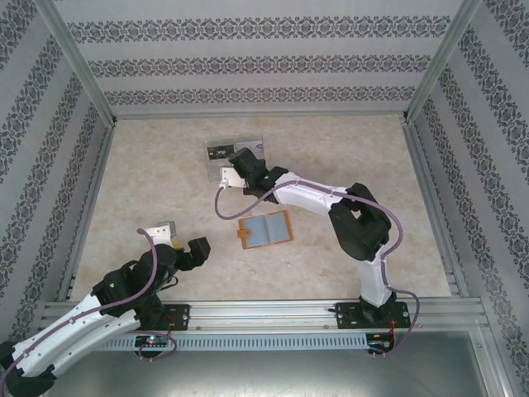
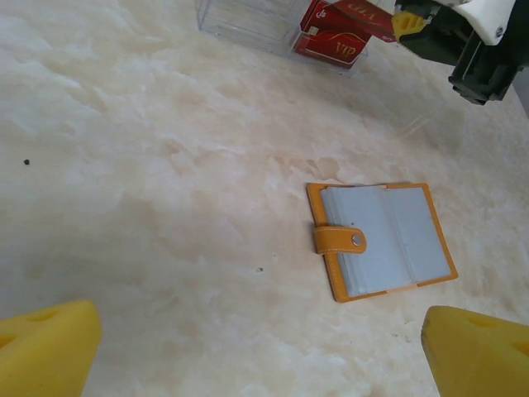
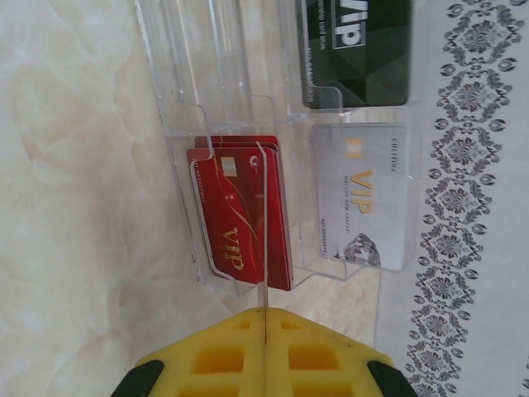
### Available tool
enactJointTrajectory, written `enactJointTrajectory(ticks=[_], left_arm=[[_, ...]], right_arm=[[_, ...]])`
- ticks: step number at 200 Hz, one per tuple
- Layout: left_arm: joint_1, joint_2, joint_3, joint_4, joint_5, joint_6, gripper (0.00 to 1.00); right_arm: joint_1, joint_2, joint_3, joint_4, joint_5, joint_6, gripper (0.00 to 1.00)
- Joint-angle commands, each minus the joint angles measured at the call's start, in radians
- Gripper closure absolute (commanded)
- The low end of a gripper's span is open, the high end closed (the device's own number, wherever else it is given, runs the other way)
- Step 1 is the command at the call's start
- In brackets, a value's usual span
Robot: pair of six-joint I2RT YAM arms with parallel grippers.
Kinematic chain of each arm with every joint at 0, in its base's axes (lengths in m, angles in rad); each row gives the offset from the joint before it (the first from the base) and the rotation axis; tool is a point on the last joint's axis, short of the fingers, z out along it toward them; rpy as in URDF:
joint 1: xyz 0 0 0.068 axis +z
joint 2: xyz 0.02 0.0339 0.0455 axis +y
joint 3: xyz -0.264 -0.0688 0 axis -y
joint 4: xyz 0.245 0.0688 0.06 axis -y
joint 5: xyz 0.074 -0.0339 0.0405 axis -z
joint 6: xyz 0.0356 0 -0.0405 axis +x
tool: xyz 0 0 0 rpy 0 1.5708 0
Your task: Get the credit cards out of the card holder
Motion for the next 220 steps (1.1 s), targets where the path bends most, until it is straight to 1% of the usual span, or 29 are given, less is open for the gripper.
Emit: enactJointTrajectory(ticks=[1, 104, 216, 220], left_arm=[[-0.007, -0.010, 0.010, -0.038, -0.030, -0.010, 0.00], [-0.008, -0.011, 0.013, -0.051, -0.035, -0.008, 0.00], [-0.008, -0.012, 0.009, -0.050, -0.039, -0.003, 0.00], [-0.008, -0.012, 0.008, -0.048, -0.038, -0.003, 0.01]], right_arm=[[-0.013, 0.030, 0.040, 0.015, 0.010, -0.032, 1.00], [-0.057, 0.098, 0.103, 0.002, -0.010, -0.006, 1.00], [-0.068, 0.150, 0.148, -0.001, -0.006, 0.022, 1.00], [-0.069, 0.152, 0.150, 0.001, -0.003, 0.026, 0.98]])
